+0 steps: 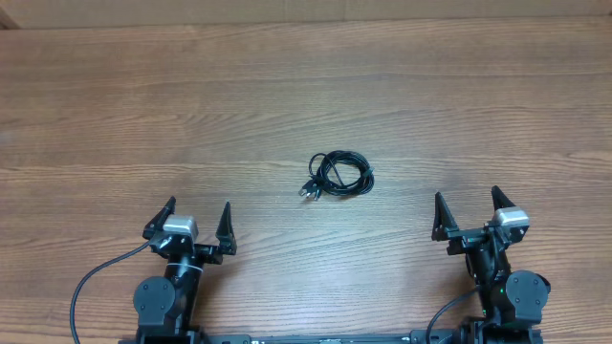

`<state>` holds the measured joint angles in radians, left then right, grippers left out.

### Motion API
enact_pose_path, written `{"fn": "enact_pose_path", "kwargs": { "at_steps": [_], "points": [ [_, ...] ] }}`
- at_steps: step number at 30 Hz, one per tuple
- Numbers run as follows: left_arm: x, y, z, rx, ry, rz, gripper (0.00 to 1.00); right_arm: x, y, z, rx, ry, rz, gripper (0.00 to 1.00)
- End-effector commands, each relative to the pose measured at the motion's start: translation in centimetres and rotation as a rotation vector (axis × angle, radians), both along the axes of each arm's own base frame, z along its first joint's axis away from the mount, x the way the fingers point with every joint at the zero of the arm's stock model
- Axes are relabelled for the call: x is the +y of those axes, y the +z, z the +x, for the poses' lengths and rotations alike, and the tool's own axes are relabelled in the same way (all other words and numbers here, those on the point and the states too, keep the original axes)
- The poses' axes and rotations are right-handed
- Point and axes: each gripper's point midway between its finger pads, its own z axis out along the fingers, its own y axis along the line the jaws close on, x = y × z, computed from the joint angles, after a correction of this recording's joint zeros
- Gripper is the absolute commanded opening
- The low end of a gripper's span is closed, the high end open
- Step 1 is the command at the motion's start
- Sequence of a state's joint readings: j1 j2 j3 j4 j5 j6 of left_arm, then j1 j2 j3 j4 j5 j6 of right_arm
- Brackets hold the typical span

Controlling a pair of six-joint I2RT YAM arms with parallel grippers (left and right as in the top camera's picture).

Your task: Untangle cables

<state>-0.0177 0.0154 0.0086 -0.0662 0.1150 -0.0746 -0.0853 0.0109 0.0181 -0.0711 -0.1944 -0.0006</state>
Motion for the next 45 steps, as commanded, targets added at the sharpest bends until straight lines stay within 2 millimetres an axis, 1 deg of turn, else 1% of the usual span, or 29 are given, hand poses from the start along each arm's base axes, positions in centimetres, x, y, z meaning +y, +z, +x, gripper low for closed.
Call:
{"fn": "enact_pose_path", "kwargs": {
  "at_steps": [1,9,12,13,15,17,19,20,21,22,24,26,27,28,29,30,31,32,33,35,37,38,39,40,41,42,43,44,45],
  "points": [
    [0.1,0.0,0.0,-0.005,0.005,-0.005,1.0,-0.4,-0.2,0.0,-0.003,-0.018,-0.004,1.0],
    [0.1,0.0,0.0,-0.006,0.005,-0.004,0.99,-0.3,-0.2,0.0,-0.003,-0.017,-0.004,1.0],
    [-0.6,0.3,-0.1,-0.014,-0.037,-0.006,1.0,-0.3,-0.2,0.0,-0.003,-0.017,-0.004,1.0],
    [-0.7,0.4,-0.1,-0.018,-0.042,-0.007,1.0,-0.2,-0.2,0.0,-0.002,-0.011,0.004,1.0],
    [-0.9,0.7,-0.2,-0.02,-0.057,-0.008,1.0,0.1,-0.2,0.0,0.007,0.009,0.075,1.0],
    [-1.0,1.4,-0.5,-0.014,-0.064,-0.01,1.0,0.2,-0.1,0.0,0.016,0.012,0.154,1.0],
    [-1.1,2.8,-1.1,-0.001,-0.068,-0.013,0.99,1.3,-0.1,-0.2,0.033,0.077,0.239,1.0],
    [-1.2,3.3,-1.3,0.003,-0.074,-0.013,0.99,2.0,0.0,-0.4,0.034,0.12,0.238,1.0],
    [-1.4,4.8,-2.1,0.004,-0.089,0.0,1.0,3.0,0.2,-0.7,0.038,0.178,0.234,1.0],
    [-1.6,5.7,-2.6,0.0,-0.097,0.012,1.0,3.2,0.2,-0.8,0.04,0.19,0.234,1.0],
    [-1.7,8.3,-3.8,-0.024,-0.107,0.04,1.0,3.5,0.8,-1.1,0.047,0.21,0.234,1.0],
    [-1.7,10.7,-5.1,-0.055,-0.113,0.073,1.0,3.5,2.1,-1.5,0.046,0.21,0.23,1.0],
    [-1.7,12.4,-5.9,-0.076,-0.113,0.091,1.0,3.6,3.6,-2.0,0.037,0.211,0.227,1.0],
    [-1.7,13.8,-6.6,-0.094,-0.113,0.099,1.0,3.6,4.8,-2.3,0.028,0.212,0.219,1.0],
    [-1.7,15.6,-7.3,-0.113,-0.112,0.102,1.0,3.7,6.5,-2.9,0.012,0.213,0.195,1.0],
    [-1.8,17.1,-7.9,-0.13,-0.115,0.116,1.0,3.7,8.8,-3.6,-0.006,0.212,0.161,1.0],
    [-1.7,18.4,-8.4,-0.138,-0.113,0.12,1.0,3.7,10.2,-4.0,-0.011,0.208,0.139,1.0],
    [-1.7,19.6,-8.7,-0.143,-0.114,0.128,1.0,3.6,12.8,-4.7,-0.008,0.195,0.11,1.0],
    [-1.8,20.7,-8.9,-0.144,-0.116,0.138,1.0,3.6,14.0,-4.9,0.001,0.193,0.092,1.0],
    [-1.9,22.7,-8.8,-0.121,-0.123,0.159,0.99,3.6,17.2,-5.1,0.077,0.191,0.052,1.0],
    [-2.1,23.4,-8.5,-0.095,-0.14,0.176,1.0,3.5,18.4,-4.7,0.165,0.191,0.043,1.0],
    [-2.4,23.7,-8.0,-0.062,-0.159,0.185,1.0,3.5,18.9,-4.1,0.258,0.193,0.043,1.0],
    [-2.7,23.8,-7.2,-0.024,-0.183,0.189,1.0,3.4,18.9,-3.4,0.352,0.192,0.06,1.0],
    [-2.9,23.7,-6.7,0.003,-0.2,0.187,0.99,3.4,18.8,-2.9,0.407,0.192,0.071,1.0],
    [-3.3,23.3,-5.7,0.046,-0.228,0.18,1.0,3.3,18.4,-2.1,0.502,0.191,0.09,1.0],
    [-3.8,23.0,-4.9,0.078,-0.257,0.176,1.0,3.2,17.8,-1.5,0.575,0.189,0.104,1.0],
    [-4.5,22.4,-3.7,0.126,-0.31,0.175,1.0,3.2,16.9,-0.6,0.672,0.188,0.123,1.0],
    [-4.9,22.0,-3.1,0.153,-0.337,0.168,1.0,3.1,16.3,-0.1,0.722,0.186,0.132,1.0],
    [-5.5,21.2,-2.0,0.2,-0.378,0.151,1.0,3.1,15.6,0.6,0.774,0.186,0.143,1.0]
  ]
}}
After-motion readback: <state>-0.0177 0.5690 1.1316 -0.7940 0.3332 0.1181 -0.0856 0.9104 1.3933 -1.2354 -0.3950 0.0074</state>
